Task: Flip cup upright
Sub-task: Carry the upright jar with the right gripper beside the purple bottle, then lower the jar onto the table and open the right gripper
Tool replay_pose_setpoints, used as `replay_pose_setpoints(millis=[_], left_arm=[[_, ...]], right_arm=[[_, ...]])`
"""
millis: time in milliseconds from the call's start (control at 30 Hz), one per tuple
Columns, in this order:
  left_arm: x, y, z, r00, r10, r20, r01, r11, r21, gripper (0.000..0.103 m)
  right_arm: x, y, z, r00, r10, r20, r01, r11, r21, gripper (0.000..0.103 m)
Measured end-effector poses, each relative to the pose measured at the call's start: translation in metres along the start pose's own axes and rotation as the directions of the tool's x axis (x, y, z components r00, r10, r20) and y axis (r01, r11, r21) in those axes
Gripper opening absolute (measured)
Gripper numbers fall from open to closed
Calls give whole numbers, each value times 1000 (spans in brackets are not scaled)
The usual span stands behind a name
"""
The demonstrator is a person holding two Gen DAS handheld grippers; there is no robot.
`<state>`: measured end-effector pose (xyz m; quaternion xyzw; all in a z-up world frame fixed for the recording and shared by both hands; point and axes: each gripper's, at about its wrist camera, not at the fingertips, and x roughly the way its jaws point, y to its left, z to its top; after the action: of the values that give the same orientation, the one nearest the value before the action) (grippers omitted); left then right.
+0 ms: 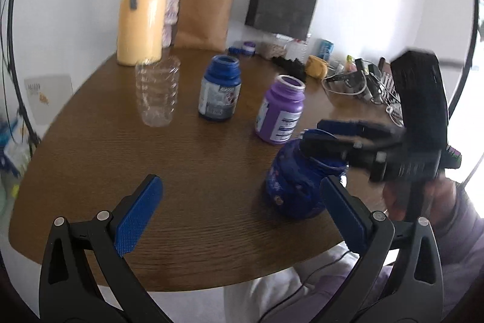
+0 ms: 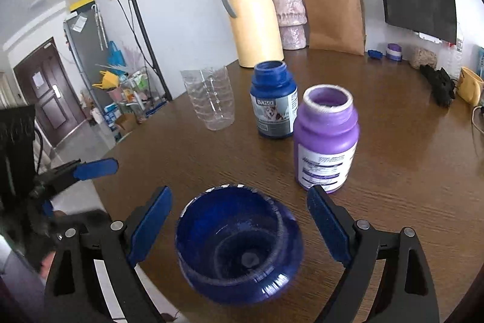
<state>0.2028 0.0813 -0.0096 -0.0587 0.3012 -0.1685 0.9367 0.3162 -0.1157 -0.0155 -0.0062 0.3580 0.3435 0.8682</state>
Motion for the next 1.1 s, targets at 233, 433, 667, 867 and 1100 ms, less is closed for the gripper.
replay_pose_setpoints(millis=[233,433,667,867,1100], left_arm=[[52,-55,-7,996,-27,-86,35,994,103,103],[92,-65,3,992,-19,-128,24,999,37,101],[101,-67,13,994,-30,-110,34,999,34,89],[101,-47,21,994,53,-95,-54,999,2,89],[95,-23,24,981,174,-83,-177,984,-33,89]], right_arm=[[-51,-29,8,998,13,60,-17,997,74,94],[-84,-48,-2,993,-67,98,56,993,108,94],[-80,-60,-22,995,-70,66,62,991,120,94],[-68,-60,-31,998,-52,38,46,989,139,94],[-60,-42,-44,997,-80,15,78,990,115,94]])
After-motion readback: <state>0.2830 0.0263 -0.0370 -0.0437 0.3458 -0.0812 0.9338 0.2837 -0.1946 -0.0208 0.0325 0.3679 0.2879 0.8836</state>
